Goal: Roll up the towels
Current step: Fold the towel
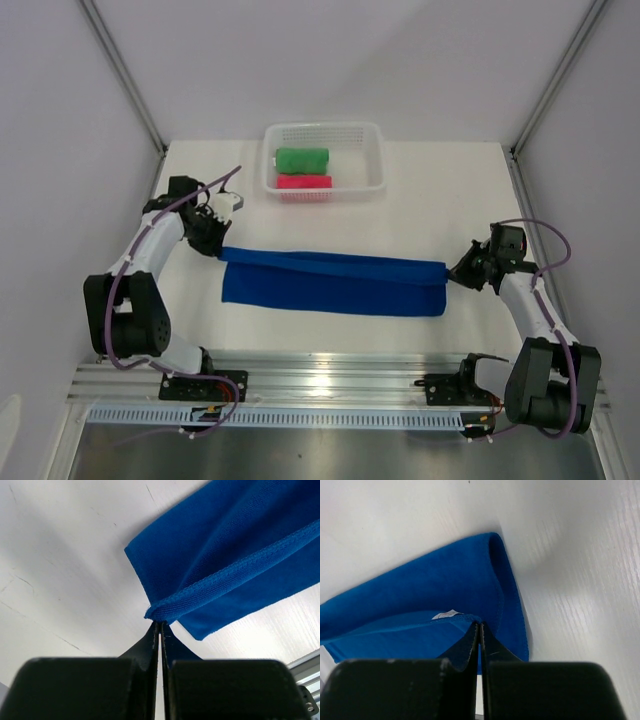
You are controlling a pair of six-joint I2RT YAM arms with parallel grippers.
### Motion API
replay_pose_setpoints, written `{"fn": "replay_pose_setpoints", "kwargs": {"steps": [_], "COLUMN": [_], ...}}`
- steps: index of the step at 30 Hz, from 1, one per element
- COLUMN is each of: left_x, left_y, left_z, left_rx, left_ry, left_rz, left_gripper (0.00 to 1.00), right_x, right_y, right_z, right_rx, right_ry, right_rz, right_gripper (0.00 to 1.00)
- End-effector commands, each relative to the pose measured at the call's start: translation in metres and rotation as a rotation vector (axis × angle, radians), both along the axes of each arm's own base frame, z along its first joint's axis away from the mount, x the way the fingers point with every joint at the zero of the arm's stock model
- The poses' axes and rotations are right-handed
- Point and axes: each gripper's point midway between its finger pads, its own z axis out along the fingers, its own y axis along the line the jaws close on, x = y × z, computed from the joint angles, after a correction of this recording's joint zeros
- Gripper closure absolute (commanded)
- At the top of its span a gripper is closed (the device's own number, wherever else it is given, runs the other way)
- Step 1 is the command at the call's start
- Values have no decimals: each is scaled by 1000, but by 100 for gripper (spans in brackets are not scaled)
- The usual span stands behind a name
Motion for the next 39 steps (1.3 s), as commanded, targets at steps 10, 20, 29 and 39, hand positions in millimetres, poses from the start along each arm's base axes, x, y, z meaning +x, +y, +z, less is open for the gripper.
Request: {"fn": "replay_pose_setpoints", "kwargs": {"steps": [10, 20, 29, 39], "left_x": [-25, -44, -59, -77], "left_y": [-4, -8, 3, 9], "left_z": [10, 4, -23, -50], "left_rx": [-38, -74, -18, 17], "left_ry": [-6, 46, 113, 190], "left_rz": [-26, -8, -10, -26], "left_gripper": [100, 99, 99, 99], "right_x": [-17, -32, -39, -48], "right_y": [-11, -13, -10, -8], "right_z": [5, -10, -20, -37], "right_rx": [-40, -29, -7, 13], "right_ry": [19, 90, 118, 148], "right_rz": [-80, -122, -143, -173], "right_gripper": [100, 100, 100, 96]}}
